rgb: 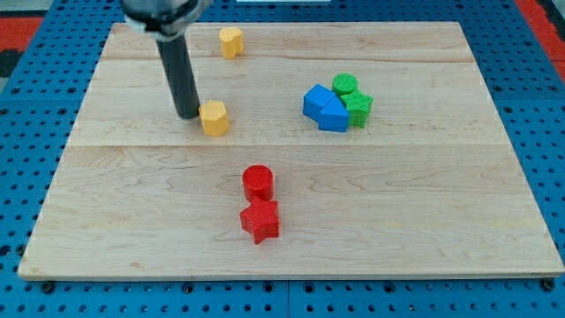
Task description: Move the yellow hexagon into the red star
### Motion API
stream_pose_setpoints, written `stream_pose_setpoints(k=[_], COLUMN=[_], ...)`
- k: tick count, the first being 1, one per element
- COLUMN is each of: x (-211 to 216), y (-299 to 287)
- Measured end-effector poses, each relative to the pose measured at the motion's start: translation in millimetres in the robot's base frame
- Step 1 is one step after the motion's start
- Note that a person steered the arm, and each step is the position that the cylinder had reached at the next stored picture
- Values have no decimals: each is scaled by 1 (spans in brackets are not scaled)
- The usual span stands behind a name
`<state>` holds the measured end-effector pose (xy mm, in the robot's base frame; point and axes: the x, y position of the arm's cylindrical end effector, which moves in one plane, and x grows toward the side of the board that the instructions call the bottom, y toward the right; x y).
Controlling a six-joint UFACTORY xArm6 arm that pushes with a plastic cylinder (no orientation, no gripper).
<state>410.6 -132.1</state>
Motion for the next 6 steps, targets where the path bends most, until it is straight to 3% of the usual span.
stream_pose_setpoints(k=[1,2,3,4,6], x=[-2,-47,-15,60,101], y=[-8,5,36,30,50])
